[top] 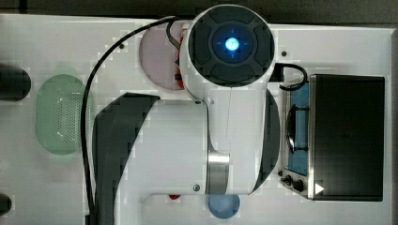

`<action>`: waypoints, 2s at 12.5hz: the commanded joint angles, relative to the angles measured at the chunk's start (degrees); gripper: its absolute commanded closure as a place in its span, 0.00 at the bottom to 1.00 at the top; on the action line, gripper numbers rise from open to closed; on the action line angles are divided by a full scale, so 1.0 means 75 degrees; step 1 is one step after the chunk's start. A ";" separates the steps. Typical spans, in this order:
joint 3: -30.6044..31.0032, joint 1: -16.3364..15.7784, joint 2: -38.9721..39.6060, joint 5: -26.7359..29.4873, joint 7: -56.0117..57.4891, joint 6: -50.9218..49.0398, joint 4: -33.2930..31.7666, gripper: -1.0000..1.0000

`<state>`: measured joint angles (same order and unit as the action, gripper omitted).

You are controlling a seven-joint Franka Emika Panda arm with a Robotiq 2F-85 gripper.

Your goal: Pick ketchup from plate and place it on table.

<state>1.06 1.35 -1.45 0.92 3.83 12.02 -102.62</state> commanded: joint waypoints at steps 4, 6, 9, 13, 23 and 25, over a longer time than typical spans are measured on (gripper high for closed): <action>0.0413 0.0727 -0.1837 -0.0032 -0.0535 -0.0833 -0.1292 0.00; 0.0443 0.0672 -0.1523 -0.0030 -0.0508 -0.0604 -0.1290 0.00; 0.0613 0.0647 -0.0813 -0.0030 -0.0504 -0.0064 -0.1282 0.00; 0.0836 0.0556 0.0335 -0.0031 -0.0481 0.1248 -0.1262 0.00; 0.0992 0.0389 0.3457 -0.0043 0.3040 0.4065 -0.0735 0.00; 0.0994 0.0373 0.4029 -0.0044 0.4188 0.4127 -0.0259 0.00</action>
<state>8.74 4.04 28.90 0.60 24.45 41.60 -107.21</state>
